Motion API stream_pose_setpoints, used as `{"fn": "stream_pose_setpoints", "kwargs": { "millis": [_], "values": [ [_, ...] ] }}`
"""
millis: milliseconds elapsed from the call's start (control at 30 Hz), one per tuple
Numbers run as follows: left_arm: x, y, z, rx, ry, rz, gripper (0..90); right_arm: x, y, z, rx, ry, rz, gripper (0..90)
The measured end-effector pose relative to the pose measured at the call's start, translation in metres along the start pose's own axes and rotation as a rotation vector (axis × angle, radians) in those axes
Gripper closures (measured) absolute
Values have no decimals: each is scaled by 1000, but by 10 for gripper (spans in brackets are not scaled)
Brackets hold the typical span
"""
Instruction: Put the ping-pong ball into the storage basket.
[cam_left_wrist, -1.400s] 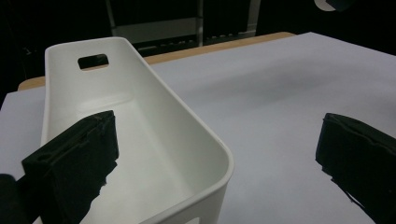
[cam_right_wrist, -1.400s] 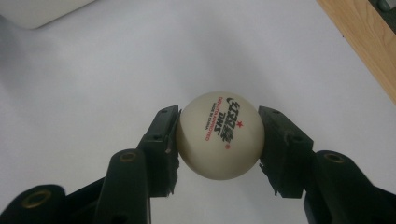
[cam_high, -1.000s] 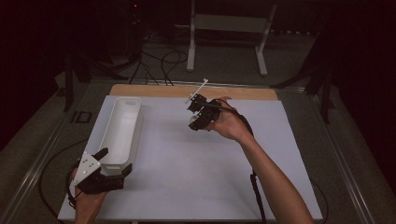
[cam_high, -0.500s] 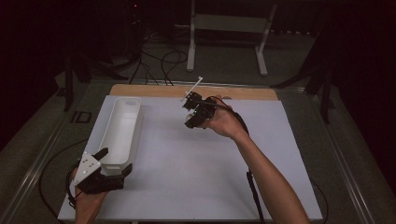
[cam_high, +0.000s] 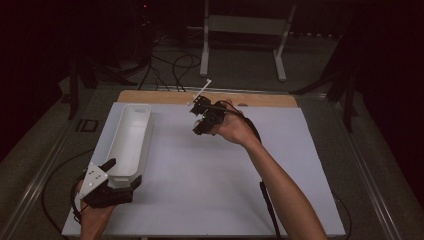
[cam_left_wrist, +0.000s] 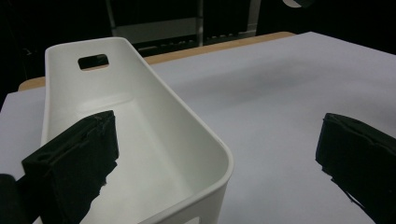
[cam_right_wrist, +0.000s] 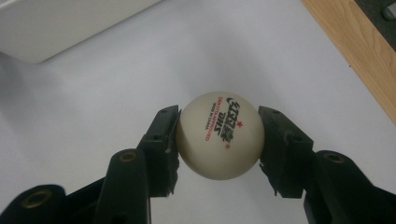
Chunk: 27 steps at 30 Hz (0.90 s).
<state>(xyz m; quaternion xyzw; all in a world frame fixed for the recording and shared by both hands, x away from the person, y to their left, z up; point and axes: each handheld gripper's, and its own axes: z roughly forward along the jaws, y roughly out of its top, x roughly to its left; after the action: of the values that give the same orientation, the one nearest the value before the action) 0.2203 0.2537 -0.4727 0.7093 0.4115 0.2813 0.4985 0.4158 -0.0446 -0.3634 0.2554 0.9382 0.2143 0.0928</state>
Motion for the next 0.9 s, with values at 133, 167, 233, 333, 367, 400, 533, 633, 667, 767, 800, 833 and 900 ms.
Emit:
{"fn": "stream_pose_setpoints", "kwargs": {
  "millis": [133,167,233,333,367,400,533,633,667,767,800,833,900],
  "values": [
    [0,0,0,0,-1,1,0,2,4,2,-2,2,1,505],
    [0,0,0,1,-2,1,0,2,5,3,0,3,2,506],
    [0,0,0,1,-2,1,0,2,6,4,0,3,-1,506],
    [0,0,0,1,-3,1,0,3,8,5,-1,6,4,506],
    [0,0,0,2,-2,1,0,2,8,6,1,6,1,506],
    [0,0,0,2,-3,1,0,2,9,6,1,7,1,506],
    [0,0,0,1,-2,2,0,4,12,7,-3,8,6,506],
    [-1,0,0,2,-3,1,0,6,15,8,-3,10,1,506],
    [-1,0,0,1,-3,1,0,7,16,8,-7,11,-2,506],
    [-1,0,0,0,-3,0,0,9,19,8,-7,12,0,505],
    [-1,0,0,0,-3,0,0,8,20,8,-7,10,-7,506],
    [0,0,0,0,-3,0,0,9,21,7,-5,10,-3,506],
    [0,0,0,1,-3,1,0,10,23,7,-10,12,-3,506]
  ]
}}
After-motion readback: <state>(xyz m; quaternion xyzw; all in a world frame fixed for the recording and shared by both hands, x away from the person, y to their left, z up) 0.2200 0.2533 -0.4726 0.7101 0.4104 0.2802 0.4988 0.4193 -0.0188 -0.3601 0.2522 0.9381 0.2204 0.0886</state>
